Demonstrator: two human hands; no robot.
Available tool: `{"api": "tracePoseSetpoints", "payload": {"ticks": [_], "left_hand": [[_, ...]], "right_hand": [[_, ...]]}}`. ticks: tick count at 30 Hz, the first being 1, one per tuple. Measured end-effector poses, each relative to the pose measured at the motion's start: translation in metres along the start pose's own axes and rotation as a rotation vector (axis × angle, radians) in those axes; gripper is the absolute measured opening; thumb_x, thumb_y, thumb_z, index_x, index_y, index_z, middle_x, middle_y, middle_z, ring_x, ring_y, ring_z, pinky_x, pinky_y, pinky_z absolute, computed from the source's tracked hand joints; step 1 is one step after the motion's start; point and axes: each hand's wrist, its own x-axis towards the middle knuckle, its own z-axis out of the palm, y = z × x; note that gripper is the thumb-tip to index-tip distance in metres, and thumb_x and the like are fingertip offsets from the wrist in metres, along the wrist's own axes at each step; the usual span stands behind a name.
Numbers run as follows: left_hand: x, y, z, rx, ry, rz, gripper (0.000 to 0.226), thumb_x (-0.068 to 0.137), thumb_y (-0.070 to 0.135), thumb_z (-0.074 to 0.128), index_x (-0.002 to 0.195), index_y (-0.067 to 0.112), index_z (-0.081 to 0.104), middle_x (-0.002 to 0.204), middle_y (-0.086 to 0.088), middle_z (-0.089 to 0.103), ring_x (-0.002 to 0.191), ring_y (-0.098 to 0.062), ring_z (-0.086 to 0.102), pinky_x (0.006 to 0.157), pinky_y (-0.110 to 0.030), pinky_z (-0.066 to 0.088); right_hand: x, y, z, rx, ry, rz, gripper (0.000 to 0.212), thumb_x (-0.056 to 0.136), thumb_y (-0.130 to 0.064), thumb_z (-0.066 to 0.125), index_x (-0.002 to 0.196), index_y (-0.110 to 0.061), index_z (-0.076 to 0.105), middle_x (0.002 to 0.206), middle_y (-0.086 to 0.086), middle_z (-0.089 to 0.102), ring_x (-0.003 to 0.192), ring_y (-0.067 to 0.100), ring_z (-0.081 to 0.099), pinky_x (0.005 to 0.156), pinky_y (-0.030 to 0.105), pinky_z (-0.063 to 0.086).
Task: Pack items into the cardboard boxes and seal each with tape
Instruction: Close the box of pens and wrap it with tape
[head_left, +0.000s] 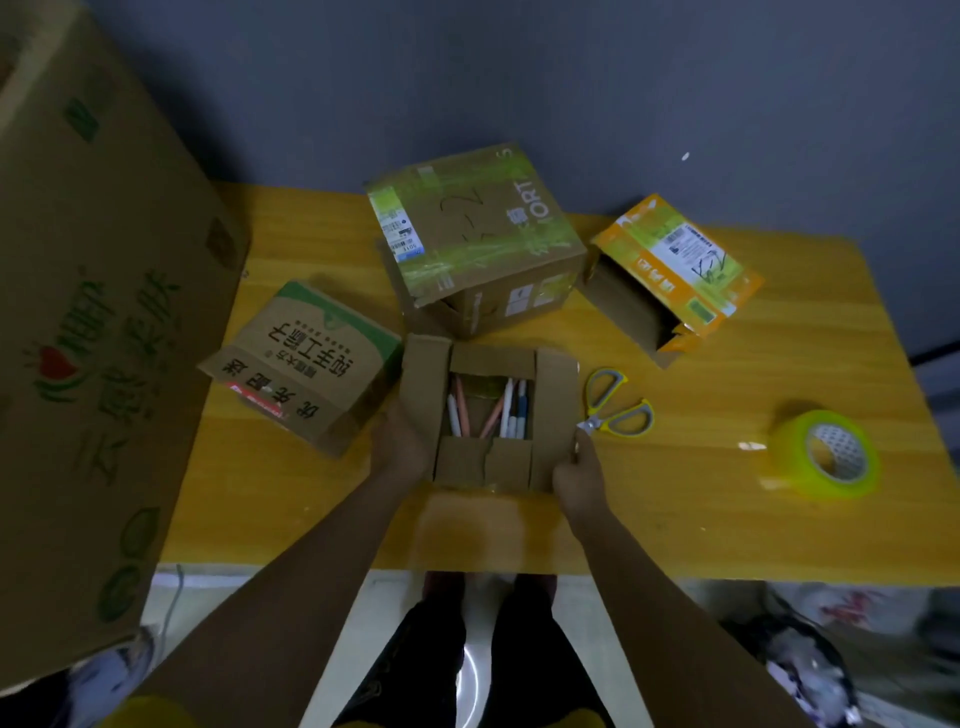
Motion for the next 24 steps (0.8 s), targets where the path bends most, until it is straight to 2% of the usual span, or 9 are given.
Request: {"api": "tracePoseSetpoints", "payload": {"ticks": [1, 2, 4, 6, 8, 11, 16, 20, 24], "left_hand": [[-0.004, 0.003, -0.001, 0.074, 0.043, 0.020, 0.053, 0.099, 0.024, 0.050, 0.146, 0.014, 0.027, 0.145, -0.014, 0.034, 0.129, -0.034, 0.036, 0.102, -0.044, 0.036], [-0.008, 0.007, -0.002, 0.148, 0.095, 0.055, 0.060, 0.097, 0.015, 0.052, 0.148, 0.013, 0.021, 0.146, -0.016, 0.028, 0.131, -0.036, 0.032, 0.103, -0.043, 0.034], [-0.019, 0.018, -0.004, 0.296, 0.208, 0.146, 0.072, 0.093, 0.008, 0.054, 0.151, 0.014, 0.012, 0.146, -0.018, 0.022, 0.132, -0.037, 0.026, 0.105, -0.042, 0.030], [-0.027, 0.032, -0.004, 0.427, 0.264, 0.289, 0.074, 0.091, 0.017, 0.057, 0.150, 0.016, 0.014, 0.146, -0.017, 0.021, 0.133, -0.036, 0.024, 0.109, -0.042, 0.022], [-0.033, 0.050, -0.001, 0.490, 0.213, 0.395, 0.071, 0.088, 0.023, 0.059, 0.148, 0.017, 0.021, 0.147, -0.016, 0.020, 0.133, -0.036, 0.022, 0.111, -0.041, 0.016], [-0.043, 0.086, 0.013, 0.505, 0.148, 0.558, 0.061, 0.083, 0.012, 0.058, 0.139, 0.018, 0.034, 0.145, -0.013, 0.024, 0.132, -0.033, 0.023, 0.113, -0.042, 0.017], [-0.070, 0.151, 0.057, 0.488, 0.016, 0.799, 0.057, 0.081, 0.011, 0.053, 0.137, 0.019, 0.043, 0.140, -0.007, 0.032, 0.130, -0.030, 0.028, 0.106, -0.040, 0.023], [-0.088, 0.194, 0.113, 0.469, -0.078, 0.891, 0.049, 0.089, 0.012, 0.049, 0.137, 0.022, 0.042, 0.136, -0.004, 0.035, 0.127, -0.027, 0.032, 0.103, -0.038, 0.030], [-0.092, 0.224, 0.184, 0.510, -0.223, 0.845, 0.042, 0.095, 0.013, 0.044, 0.137, 0.019, 0.042, 0.138, -0.004, 0.036, 0.129, -0.027, 0.033, 0.103, -0.037, 0.033]], "right_hand": [[-0.002, -0.003, 0.000, 0.045, 0.025, -0.018, 0.059, 0.085, 0.013, 0.052, 0.139, -0.010, 0.045, 0.115, 0.018, 0.063, 0.102, 0.032, 0.063, 0.077, 0.034, 0.046], [-0.004, -0.006, -0.003, 0.034, 0.051, -0.064, 0.059, 0.087, 0.014, 0.045, 0.141, -0.010, 0.041, 0.121, 0.017, 0.058, 0.107, 0.033, 0.058, 0.080, 0.033, 0.043], [-0.009, -0.017, -0.010, 0.029, 0.056, -0.167, 0.060, 0.088, 0.016, 0.042, 0.143, -0.010, 0.036, 0.112, 0.013, 0.054, 0.101, 0.031, 0.055, 0.077, 0.030, 0.041], [-0.012, -0.024, -0.020, -0.013, 0.051, -0.229, 0.060, 0.091, 0.012, 0.047, 0.145, -0.010, 0.031, 0.106, 0.010, 0.048, 0.100, 0.034, 0.054, 0.079, 0.035, 0.043], [-0.016, -0.028, -0.035, -0.047, 0.047, -0.259, 0.055, 0.096, -0.002, 0.052, 0.147, -0.011, 0.031, 0.109, 0.008, 0.048, 0.100, 0.030, 0.055, 0.080, 0.032, 0.046], [-0.020, -0.030, -0.066, -0.069, 0.095, -0.294, 0.052, 0.098, -0.009, 0.051, 0.146, -0.007, 0.033, 0.117, 0.008, 0.046, 0.099, 0.018, 0.050, 0.072, 0.015, 0.040], [-0.009, -0.015, -0.139, -0.075, 0.237, -0.195, 0.050, 0.096, -0.007, 0.053, 0.144, -0.011, 0.039, 0.126, 0.015, 0.046, 0.079, 0.015, 0.052, 0.073, 0.026, 0.040], [0.004, 0.009, -0.206, -0.106, 0.296, -0.133, 0.050, 0.097, -0.009, 0.053, 0.144, -0.012, 0.039, 0.131, 0.016, 0.045, 0.086, 0.019, 0.052, 0.074, 0.030, 0.040], [0.028, 0.042, -0.269, -0.264, 0.266, -0.132, 0.052, 0.097, -0.009, 0.052, 0.146, -0.011, 0.036, 0.141, 0.018, 0.041, 0.101, 0.027, 0.056, 0.075, 0.036, 0.045]]}}
